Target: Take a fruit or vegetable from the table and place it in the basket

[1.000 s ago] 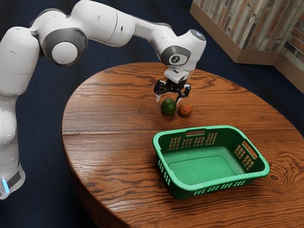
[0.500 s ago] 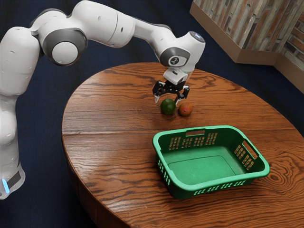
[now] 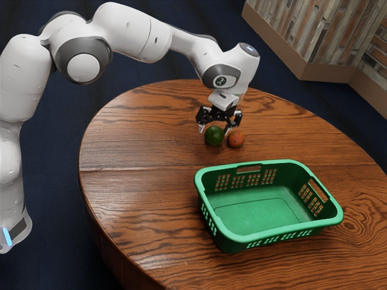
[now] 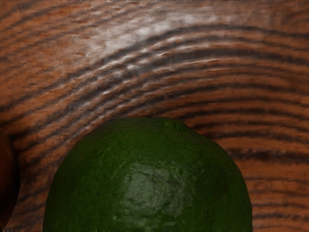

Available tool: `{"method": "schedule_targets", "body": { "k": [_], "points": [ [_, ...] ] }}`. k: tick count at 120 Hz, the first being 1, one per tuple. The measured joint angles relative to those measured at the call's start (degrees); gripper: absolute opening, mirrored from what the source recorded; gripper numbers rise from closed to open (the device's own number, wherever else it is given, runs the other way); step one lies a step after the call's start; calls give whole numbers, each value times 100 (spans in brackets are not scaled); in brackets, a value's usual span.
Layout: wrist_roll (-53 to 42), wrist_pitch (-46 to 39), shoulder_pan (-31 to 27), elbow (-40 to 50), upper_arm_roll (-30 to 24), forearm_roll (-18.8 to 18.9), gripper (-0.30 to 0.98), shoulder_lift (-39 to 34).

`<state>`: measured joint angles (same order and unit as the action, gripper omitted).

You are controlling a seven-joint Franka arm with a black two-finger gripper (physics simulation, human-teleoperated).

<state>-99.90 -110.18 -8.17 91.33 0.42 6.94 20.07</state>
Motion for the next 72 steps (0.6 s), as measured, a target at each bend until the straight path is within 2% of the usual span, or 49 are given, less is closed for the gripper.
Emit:
{"method": "schedule_targets", "body": {
  "k": [51, 55, 60, 72],
  "points": [
    [139, -231, 4, 13, 20, -91, 23, -1],
    [154, -266, 1, 32, 40, -116, 23, -2],
    [171, -314, -1, 69, 53, -141, 30, -4],
    [211, -396, -1, 103, 61, -168, 29, -8]
  ]
}}
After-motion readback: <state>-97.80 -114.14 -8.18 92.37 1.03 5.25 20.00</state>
